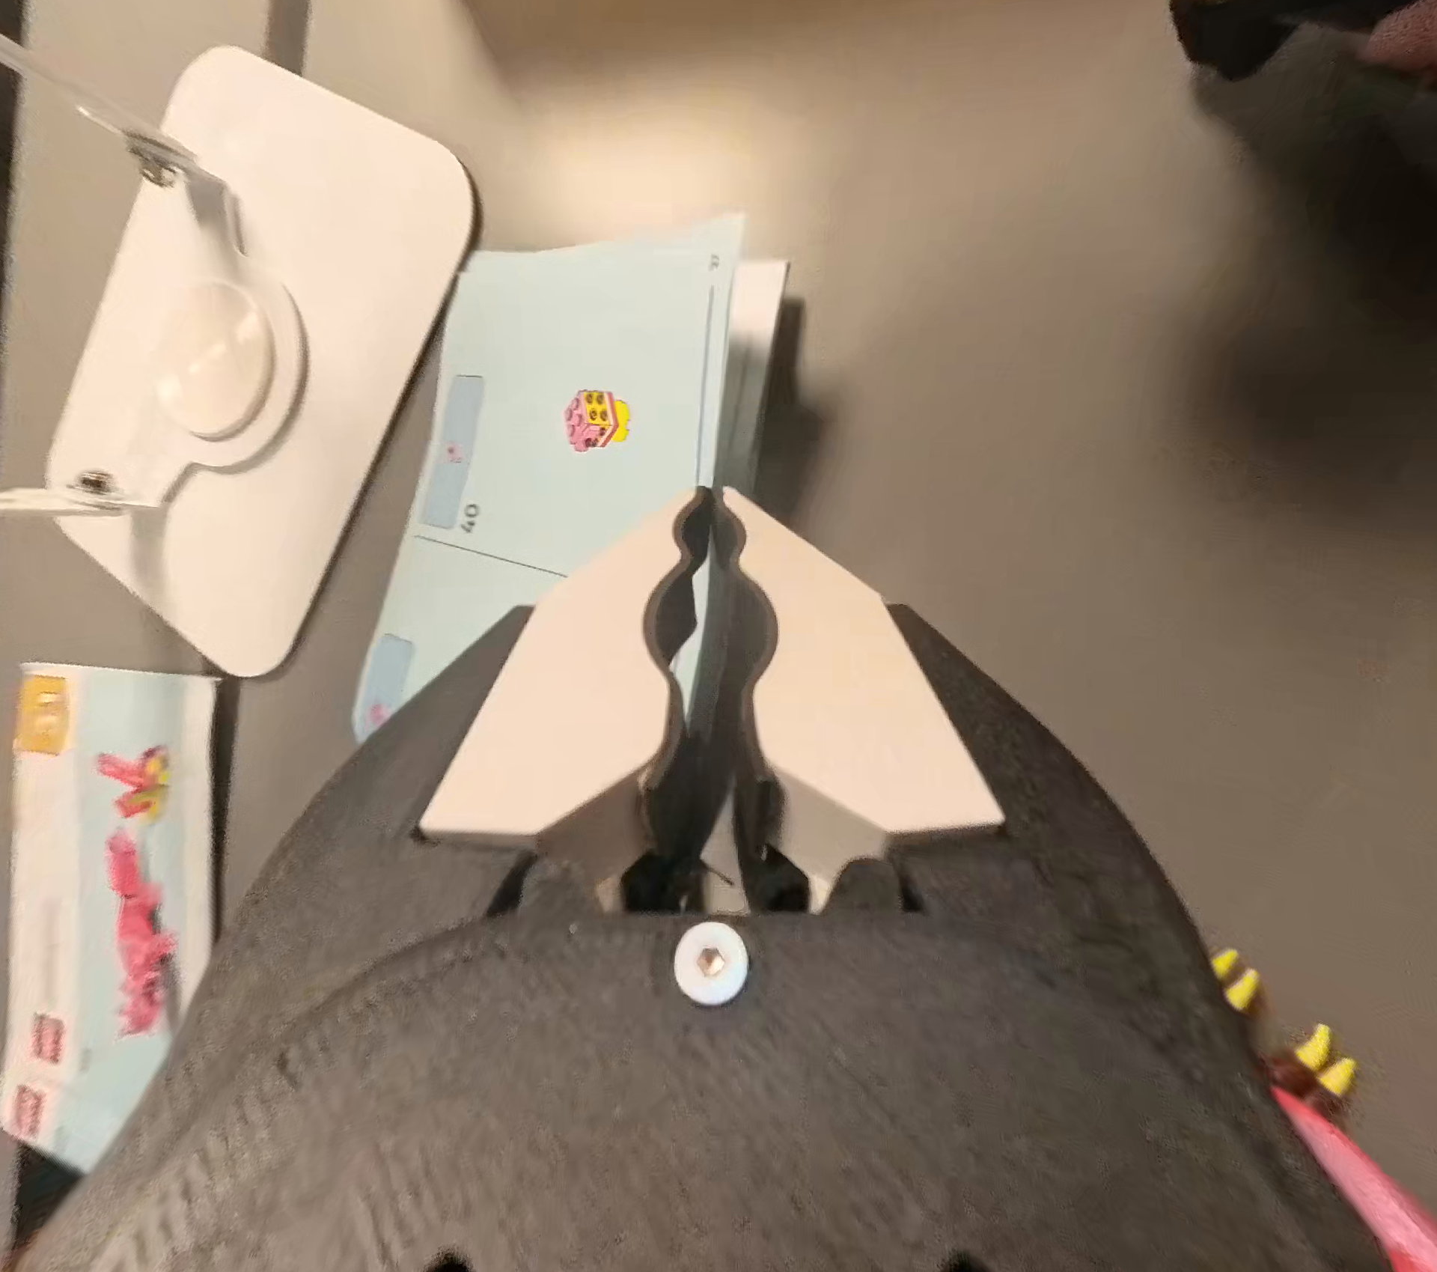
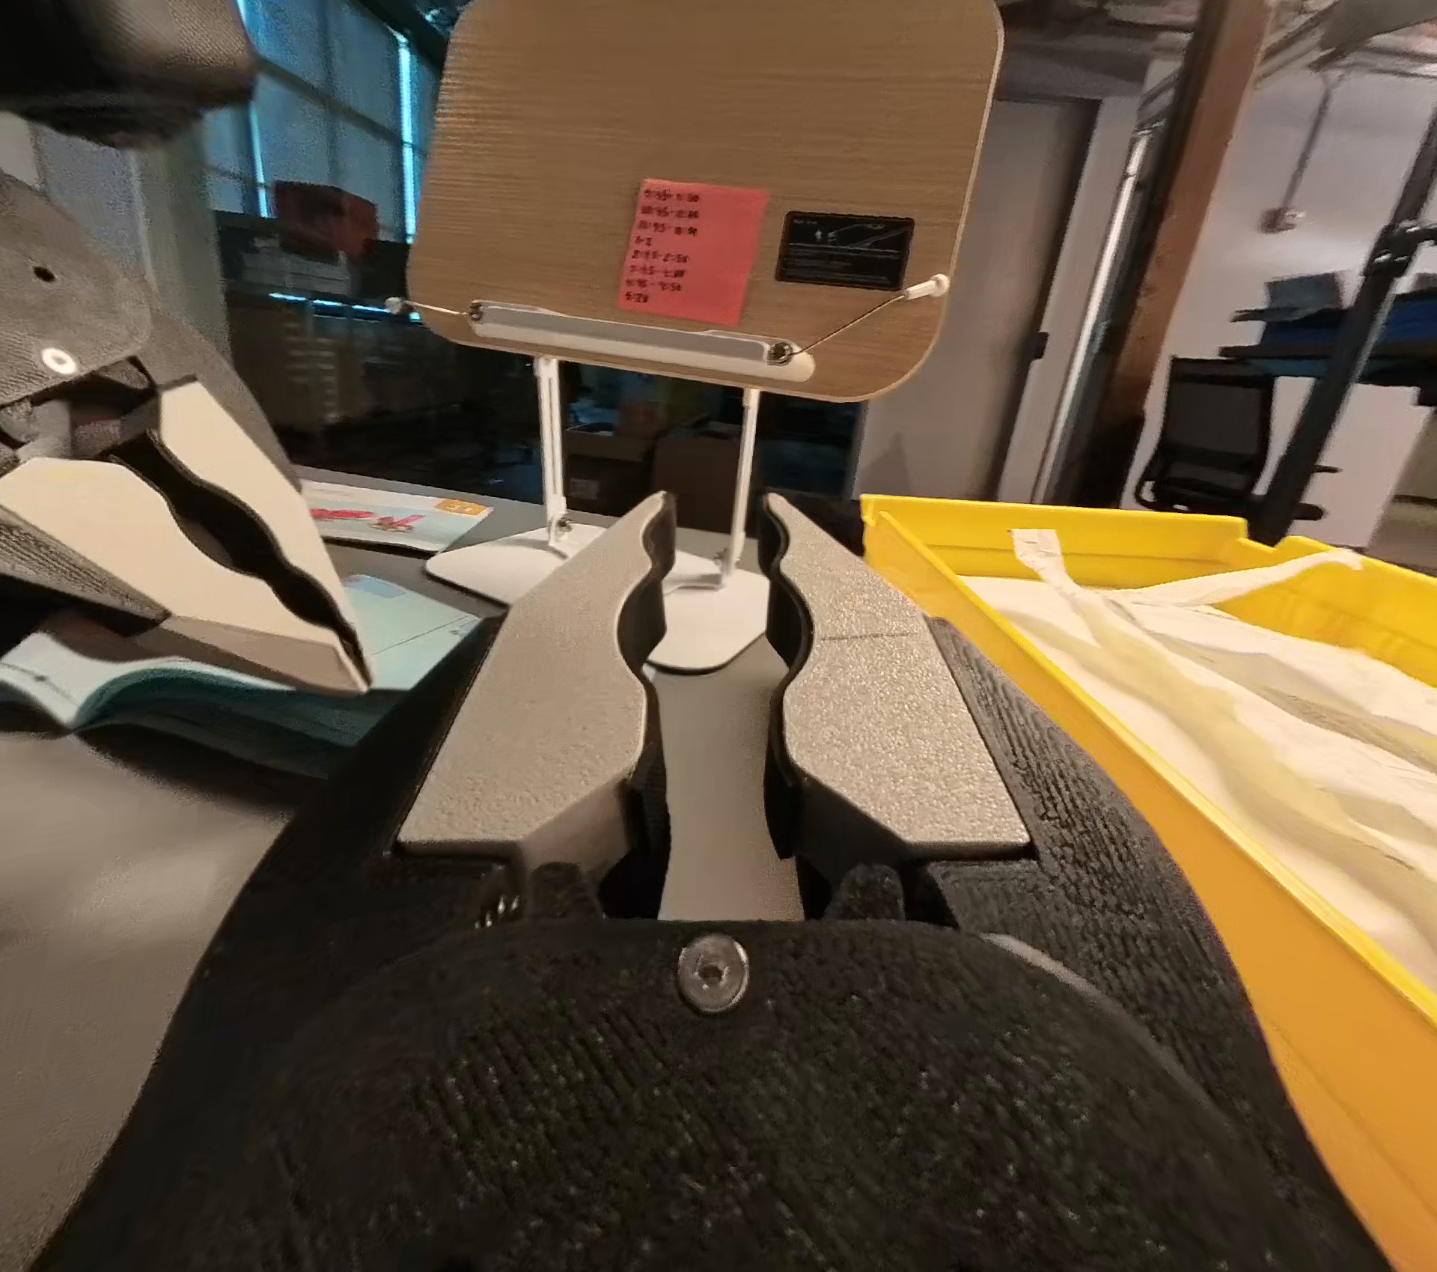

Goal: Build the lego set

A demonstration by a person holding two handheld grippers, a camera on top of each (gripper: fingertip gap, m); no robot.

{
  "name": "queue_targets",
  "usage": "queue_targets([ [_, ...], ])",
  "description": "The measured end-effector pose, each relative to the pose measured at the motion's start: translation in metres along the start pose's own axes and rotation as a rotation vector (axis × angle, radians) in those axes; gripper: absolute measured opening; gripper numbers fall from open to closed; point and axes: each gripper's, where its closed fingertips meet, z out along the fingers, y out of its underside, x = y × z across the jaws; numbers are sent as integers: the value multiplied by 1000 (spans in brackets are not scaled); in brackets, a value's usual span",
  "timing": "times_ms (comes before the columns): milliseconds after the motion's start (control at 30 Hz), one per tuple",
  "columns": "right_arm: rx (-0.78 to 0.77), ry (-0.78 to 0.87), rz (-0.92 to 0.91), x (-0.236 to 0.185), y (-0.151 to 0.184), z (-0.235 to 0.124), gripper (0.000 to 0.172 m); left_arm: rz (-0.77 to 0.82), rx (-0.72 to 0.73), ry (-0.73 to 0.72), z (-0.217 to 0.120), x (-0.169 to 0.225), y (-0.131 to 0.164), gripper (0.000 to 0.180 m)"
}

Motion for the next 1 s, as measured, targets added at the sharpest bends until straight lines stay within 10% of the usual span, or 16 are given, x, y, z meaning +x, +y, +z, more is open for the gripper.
queue_targets([
  [467,-109,-161,-205,-42,17,6,12,102,123,-201,-21,-16,-3,0],
  [733,-193,-272,-573,-85,41,9,48,312,118,-292,-28,-7,5,0],
  [1000,-208,-213,-642,-78,42,10,29,343,122,-302,-30,-5,7,0],
])
